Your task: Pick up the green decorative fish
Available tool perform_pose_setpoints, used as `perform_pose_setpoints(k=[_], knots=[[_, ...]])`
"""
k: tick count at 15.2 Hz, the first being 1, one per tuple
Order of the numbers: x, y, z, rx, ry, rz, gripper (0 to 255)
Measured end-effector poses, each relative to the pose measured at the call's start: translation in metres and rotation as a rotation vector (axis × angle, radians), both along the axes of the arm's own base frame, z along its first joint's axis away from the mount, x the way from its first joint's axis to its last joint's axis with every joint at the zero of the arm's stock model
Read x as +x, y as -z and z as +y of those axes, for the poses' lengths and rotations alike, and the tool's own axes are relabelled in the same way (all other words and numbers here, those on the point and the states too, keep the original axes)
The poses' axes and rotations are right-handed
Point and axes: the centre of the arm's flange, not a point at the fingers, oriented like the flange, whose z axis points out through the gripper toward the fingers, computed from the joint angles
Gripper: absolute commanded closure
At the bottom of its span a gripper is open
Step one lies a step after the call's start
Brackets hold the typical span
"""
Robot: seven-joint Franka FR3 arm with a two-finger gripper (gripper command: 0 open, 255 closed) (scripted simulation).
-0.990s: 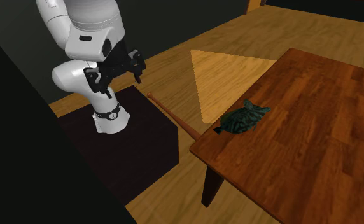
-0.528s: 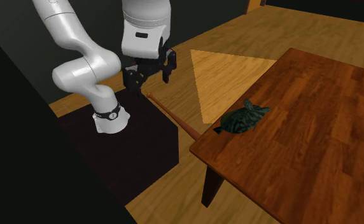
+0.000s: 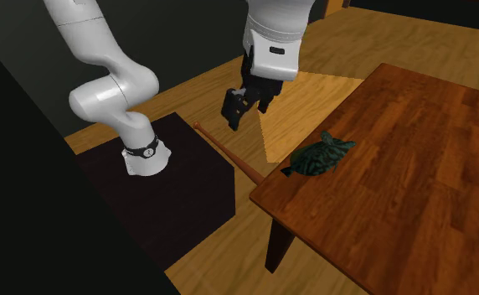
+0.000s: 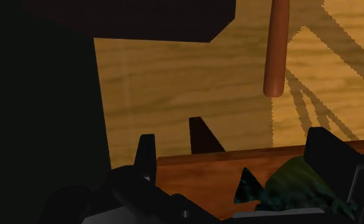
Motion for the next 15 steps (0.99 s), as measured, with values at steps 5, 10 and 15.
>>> perform_pose_setpoints(k=[5,10,15], knots=[[0.041,0.007,0.065,-0.042,-0.033,0.016,0],[0.08,0.019,0.124,-0.084,-0.066,0.032,0],[0.111,0.034,0.174,-0.119,-0.092,0.046,0]])
